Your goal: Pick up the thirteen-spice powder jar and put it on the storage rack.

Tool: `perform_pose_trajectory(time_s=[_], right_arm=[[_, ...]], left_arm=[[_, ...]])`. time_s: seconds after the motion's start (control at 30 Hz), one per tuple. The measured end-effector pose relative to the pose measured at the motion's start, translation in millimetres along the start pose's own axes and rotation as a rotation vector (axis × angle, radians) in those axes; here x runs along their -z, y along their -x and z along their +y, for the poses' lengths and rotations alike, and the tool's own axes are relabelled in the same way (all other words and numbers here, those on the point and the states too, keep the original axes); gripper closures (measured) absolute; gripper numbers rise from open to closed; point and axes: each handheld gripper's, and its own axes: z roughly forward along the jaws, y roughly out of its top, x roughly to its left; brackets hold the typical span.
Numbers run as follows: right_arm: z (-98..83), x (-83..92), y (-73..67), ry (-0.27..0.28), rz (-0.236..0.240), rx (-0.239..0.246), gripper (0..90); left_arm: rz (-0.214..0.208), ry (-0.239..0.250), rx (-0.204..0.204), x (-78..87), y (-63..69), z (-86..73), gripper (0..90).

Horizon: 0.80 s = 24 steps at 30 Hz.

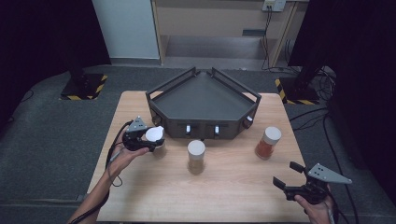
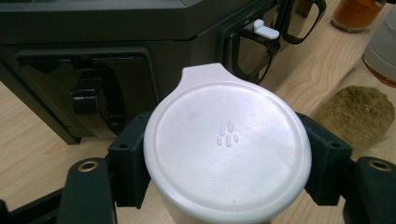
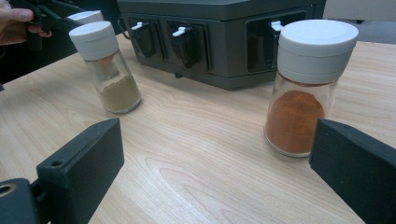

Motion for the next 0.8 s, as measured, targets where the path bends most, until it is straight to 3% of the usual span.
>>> perform_pose_trajectory(time_s=[0.27,0.43,0.63,0.8], right_arm=[[0.2,0.0,0.2,-0.002,0.001,-0.005,3.7],[0.3,-0.2,0.2,-0.003,0.002,-0.004,3.7],[0.2,-0.2,0.1,-0.002,0.002,-0.004,3.6],[0.4,-0.2,0.0,-0.002,0.003,-0.003,3.5]], left_arm=[[-0.024,-0.018,-0.029,1.9,1.4,4.8,29.3],[-0.061,-0.013,-0.048,3.7,-1.3,8.4,29.3],[-0.099,-0.009,-0.081,8.0,-3.6,18.4,29.3],[-0.101,-0.009,-0.108,12.7,0.4,30.5,29.3]])
